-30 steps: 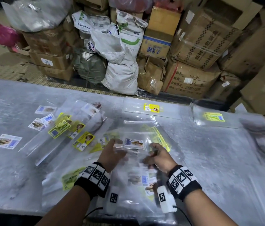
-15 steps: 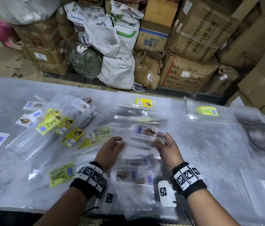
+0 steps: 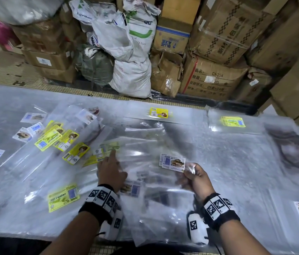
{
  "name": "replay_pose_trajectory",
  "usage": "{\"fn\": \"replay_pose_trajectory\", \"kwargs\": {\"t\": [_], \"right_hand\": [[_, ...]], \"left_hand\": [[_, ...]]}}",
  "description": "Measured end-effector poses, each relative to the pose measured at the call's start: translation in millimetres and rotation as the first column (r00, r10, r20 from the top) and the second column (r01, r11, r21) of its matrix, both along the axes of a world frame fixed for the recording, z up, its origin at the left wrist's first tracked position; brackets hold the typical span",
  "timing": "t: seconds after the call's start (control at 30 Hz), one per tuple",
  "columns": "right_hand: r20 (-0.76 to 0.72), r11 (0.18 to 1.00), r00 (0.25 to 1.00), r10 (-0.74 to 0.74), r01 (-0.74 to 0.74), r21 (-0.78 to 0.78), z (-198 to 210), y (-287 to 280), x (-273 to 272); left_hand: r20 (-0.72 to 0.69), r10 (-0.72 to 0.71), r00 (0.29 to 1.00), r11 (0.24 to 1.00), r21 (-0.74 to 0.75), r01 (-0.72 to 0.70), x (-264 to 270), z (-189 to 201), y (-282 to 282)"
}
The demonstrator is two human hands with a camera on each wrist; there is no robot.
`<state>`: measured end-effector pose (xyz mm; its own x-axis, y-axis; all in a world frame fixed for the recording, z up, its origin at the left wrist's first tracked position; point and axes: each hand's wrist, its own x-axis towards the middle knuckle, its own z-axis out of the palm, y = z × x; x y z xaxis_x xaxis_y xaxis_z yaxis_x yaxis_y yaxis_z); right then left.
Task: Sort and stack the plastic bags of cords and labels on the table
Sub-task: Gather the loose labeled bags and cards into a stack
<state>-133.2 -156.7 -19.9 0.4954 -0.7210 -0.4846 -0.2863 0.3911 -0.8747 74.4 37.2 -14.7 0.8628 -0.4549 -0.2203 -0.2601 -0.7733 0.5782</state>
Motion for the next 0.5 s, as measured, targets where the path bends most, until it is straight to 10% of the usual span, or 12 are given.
{"fn": "replay_pose_trajectory", "kwargs": {"t": [0.17,0.37,0.5], "right_hand": [[0.039,0.998,0.999,0.019,-0.021,0.051,-4.7,-6.4,-2.4],[0.080,0.996,0.997,0.022,-0.028,0.084,-6.6,-10.6,-3.8],[0.078,0.995,0.997,0.010,-0.018,0.096,-6.6,-10.8,-2.2]], "left_hand": [[-0.335,0.165,0.927,0.864,-0.405,-0.300,8.3,5.1,-4.7],[-0.725,-0.082,0.683,0.653,-0.557,-0.513,0.7,41.5,-18.5],[-0.888,-0.303,0.346,0.508,-0.458,-0.729,-1.7,67.8,-36.0]]}}
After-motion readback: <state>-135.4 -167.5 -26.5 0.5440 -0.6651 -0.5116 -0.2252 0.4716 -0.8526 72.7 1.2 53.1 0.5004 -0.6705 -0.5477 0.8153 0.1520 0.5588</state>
